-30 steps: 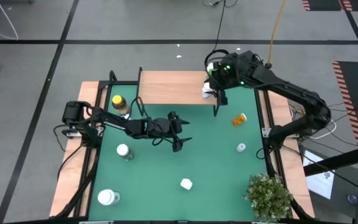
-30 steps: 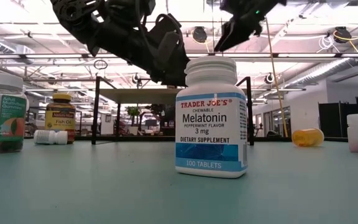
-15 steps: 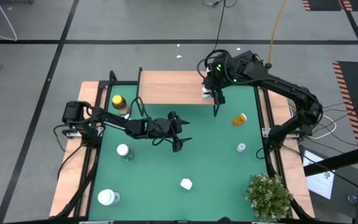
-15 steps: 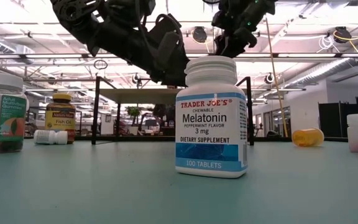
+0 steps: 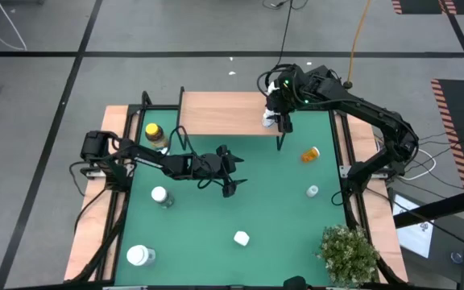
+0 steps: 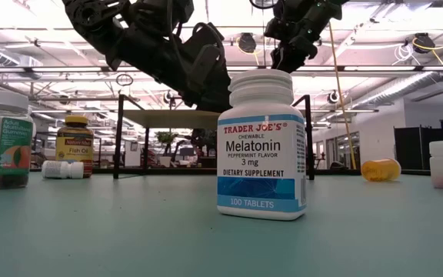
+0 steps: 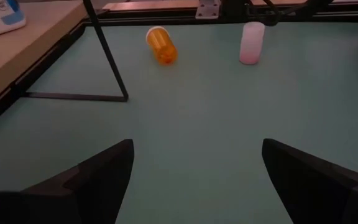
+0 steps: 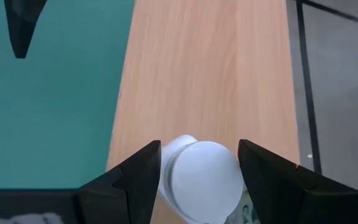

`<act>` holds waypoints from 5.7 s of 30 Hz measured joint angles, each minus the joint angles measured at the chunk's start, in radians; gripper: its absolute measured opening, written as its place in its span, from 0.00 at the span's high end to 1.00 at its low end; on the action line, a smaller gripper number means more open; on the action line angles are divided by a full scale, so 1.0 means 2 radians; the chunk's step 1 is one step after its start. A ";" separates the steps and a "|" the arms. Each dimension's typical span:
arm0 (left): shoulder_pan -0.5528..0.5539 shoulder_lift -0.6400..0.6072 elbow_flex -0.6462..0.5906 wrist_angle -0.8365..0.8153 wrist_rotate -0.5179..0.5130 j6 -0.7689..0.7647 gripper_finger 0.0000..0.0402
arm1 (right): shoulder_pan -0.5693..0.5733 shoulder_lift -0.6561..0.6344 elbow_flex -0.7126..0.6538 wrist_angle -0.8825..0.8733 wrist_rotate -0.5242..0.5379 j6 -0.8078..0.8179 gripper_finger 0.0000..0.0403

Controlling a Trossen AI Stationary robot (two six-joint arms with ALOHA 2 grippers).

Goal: Pick and place medicine bottles onto shelf by color
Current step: Put the center small white medicine bottle on the shelf, then adjust the medicine bottles on the shelf

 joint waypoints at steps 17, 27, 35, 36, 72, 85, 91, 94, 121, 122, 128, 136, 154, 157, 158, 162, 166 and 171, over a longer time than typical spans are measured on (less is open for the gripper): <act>0.000 0.000 0.000 0.000 0.000 0.000 0.11 | 0.000 -0.002 0.000 -0.007 0.055 0.094 0.48; 0.001 0.000 0.000 0.001 0.000 0.001 0.11 | 0.001 -0.002 0.000 -0.005 0.106 0.160 0.48; 0.002 0.000 0.000 0.001 -0.003 0.000 0.11 | 0.001 -0.002 0.000 -0.006 0.116 0.181 0.48; 0.002 0.000 0.000 0.001 -0.003 0.000 0.11 | 0.001 -0.002 0.000 -0.007 0.116 0.182 0.48; 0.001 0.000 0.000 0.003 -0.005 -0.003 0.11 | 0.008 -0.049 -0.001 0.021 0.095 0.182 0.48; 0.001 0.000 0.000 0.004 -0.005 -0.001 0.11 | -0.059 -0.008 -0.001 0.163 0.142 0.165 0.48; 0.001 0.000 0.000 0.004 -0.005 -0.001 0.11 | -0.093 0.014 -0.001 0.189 0.095 0.195 0.52; 0.001 0.000 0.000 0.004 -0.005 0.000 0.11 | -0.105 0.016 -0.001 0.183 0.073 0.200 0.60; 0.001 0.000 0.000 -0.001 -0.005 -0.002 0.11 | -0.108 0.014 -0.001 0.124 0.011 0.195 1.00; 0.001 0.000 0.000 -0.003 -0.005 -0.002 0.11 | -0.107 0.014 -0.001 0.120 0.011 0.191 1.00; 0.001 0.000 0.000 -0.016 -0.006 -0.012 0.11 | -0.096 0.014 -0.001 0.117 0.011 0.184 1.00; 0.001 0.000 0.000 -0.022 -0.006 -0.017 0.11 | -0.087 0.014 -0.001 0.108 0.011 0.184 1.00; 0.001 0.000 0.000 -0.022 -0.006 -0.016 0.11 | -0.080 -0.012 -0.010 0.106 0.012 0.190 1.00; 0.001 0.000 0.000 -0.022 -0.006 -0.016 0.11 | -0.080 -0.027 -0.010 0.108 0.012 0.190 1.00; 0.001 0.000 0.000 -0.022 -0.006 -0.016 0.11 | -0.080 -0.031 -0.010 0.107 0.012 0.192 1.00; 0.001 0.000 0.000 -0.022 -0.006 -0.016 0.11 | -0.073 -0.048 -0.010 0.093 0.011 0.196 1.00; 0.001 0.000 0.000 -0.022 -0.006 -0.016 0.11 | -0.046 -0.055 -0.010 0.044 0.011 0.185 1.00; 0.001 0.000 0.000 -0.022 -0.006 -0.017 0.11 | -0.009 -0.077 -0.051 0.062 0.013 0.183 1.00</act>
